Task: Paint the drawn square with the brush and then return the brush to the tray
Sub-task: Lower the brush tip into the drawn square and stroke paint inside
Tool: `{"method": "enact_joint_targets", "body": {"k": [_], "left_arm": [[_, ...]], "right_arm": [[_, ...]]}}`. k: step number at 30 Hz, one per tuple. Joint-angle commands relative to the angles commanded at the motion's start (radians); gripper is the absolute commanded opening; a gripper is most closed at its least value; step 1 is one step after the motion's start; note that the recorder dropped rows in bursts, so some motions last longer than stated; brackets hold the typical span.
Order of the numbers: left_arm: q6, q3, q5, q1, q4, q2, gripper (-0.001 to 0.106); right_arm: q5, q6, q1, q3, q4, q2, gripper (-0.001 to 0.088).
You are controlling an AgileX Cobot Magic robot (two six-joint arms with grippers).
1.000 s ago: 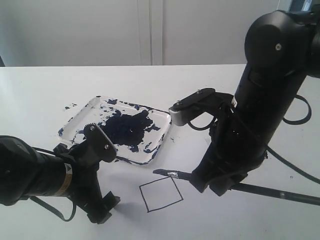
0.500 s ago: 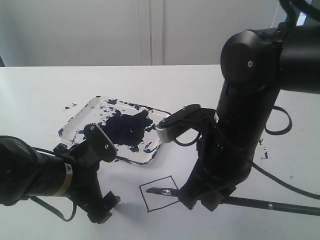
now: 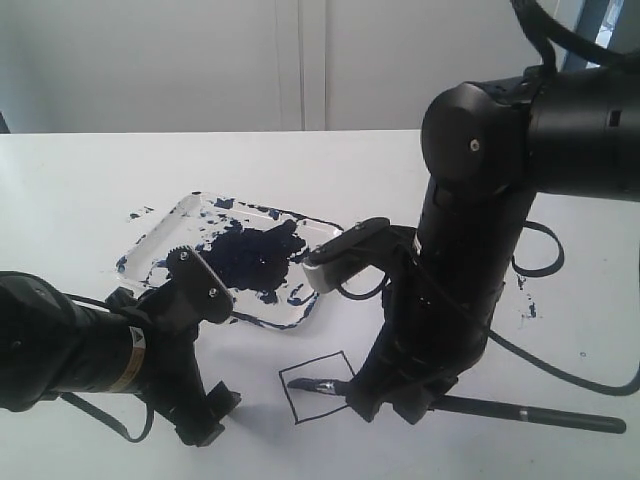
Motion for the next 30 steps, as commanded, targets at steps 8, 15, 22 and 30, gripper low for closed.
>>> {"method": "enact_joint_targets", "body": {"k": [8,15,22,30], "left_arm": [[0.0,0.0,0.0,0.0,0.0,0.0,0.101],[0.0,0.0,0.0,0.0,0.0,0.0,0.101],[0.0,0.0,0.0,0.0,0.0,0.0,0.101],[0.0,0.0,0.0,0.0,0.0,0.0,0.101]], "right_arm": [[-0.02,0.009,0.0,0.0,0.0,0.007,0.0],[-0.024,0.009,0.0,0.0,-0.002,0.054,0.0],[-0.021,0.015,0.0,0.0,-0.034,0.055,0.0],[0.023,0.047,0.0,0.0,-0.11,0.055,0.0]]}}
